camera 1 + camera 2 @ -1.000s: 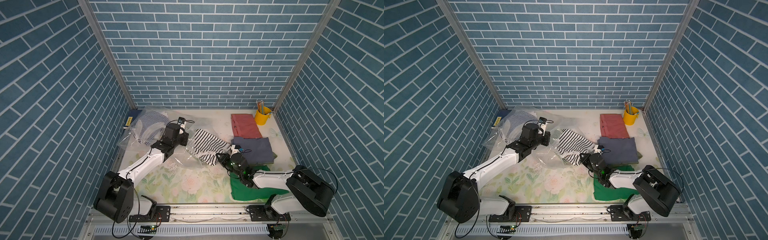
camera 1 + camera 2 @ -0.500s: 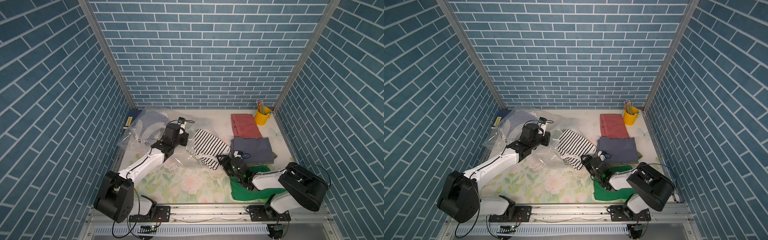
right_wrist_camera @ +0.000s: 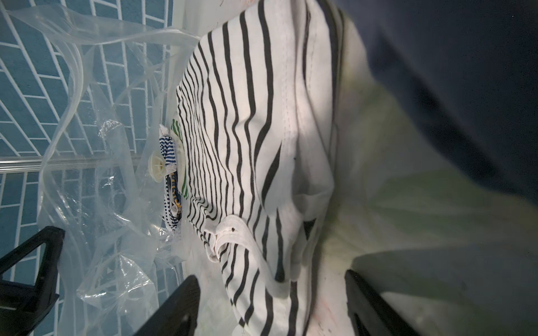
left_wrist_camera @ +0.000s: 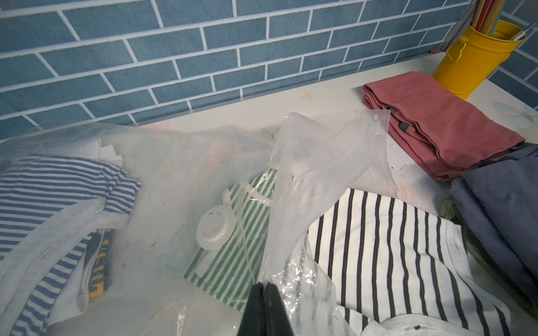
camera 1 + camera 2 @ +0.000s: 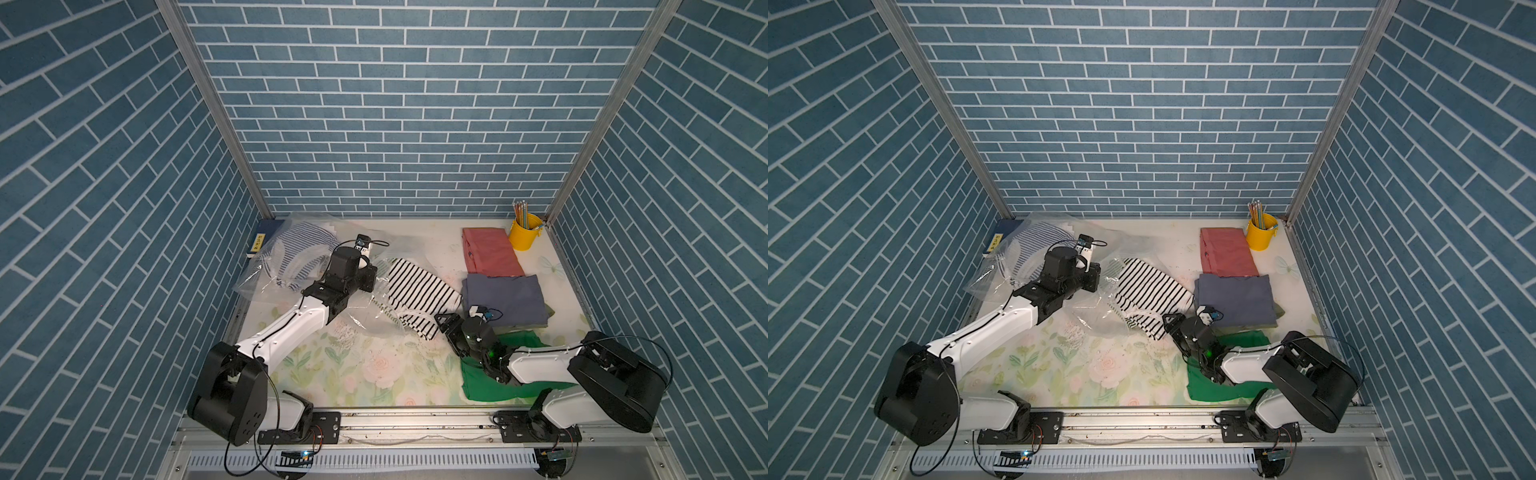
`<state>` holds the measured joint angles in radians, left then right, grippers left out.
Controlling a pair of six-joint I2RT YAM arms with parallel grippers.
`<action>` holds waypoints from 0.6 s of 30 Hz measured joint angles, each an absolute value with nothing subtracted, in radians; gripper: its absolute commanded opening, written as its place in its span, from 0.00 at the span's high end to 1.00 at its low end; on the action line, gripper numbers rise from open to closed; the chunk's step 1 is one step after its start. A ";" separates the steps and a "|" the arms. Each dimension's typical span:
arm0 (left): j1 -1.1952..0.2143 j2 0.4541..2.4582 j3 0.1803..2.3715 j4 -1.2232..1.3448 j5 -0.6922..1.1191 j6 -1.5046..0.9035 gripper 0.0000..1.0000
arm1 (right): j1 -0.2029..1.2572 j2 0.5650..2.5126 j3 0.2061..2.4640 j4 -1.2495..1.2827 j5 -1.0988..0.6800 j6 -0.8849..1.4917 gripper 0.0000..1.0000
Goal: Take the tank top out of the vacuum bag
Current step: Take out the tank top from the vacuum bag.
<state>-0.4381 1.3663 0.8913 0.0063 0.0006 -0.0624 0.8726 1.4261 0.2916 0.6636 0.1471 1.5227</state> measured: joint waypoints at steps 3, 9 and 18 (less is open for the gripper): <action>-0.438 1.366 0.891 0.006 0.000 -0.062 1.00 | 0.870 1.466 0.301 0.702 0.146 1.521 0.29; -0.438 1.369 0.891 0.006 0.000 -0.062 1.00 | 0.819 1.671 0.394 0.882 0.103 1.500 0.42; -0.438 1.369 0.891 0.006 -0.007 -0.058 1.00 | 0.771 1.753 0.478 0.823 0.057 1.387 1.00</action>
<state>-0.4381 1.3693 0.8913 0.0063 -0.0067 -0.0582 0.7712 1.7527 0.4782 0.8234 0.0570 1.3872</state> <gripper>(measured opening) 0.045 0.069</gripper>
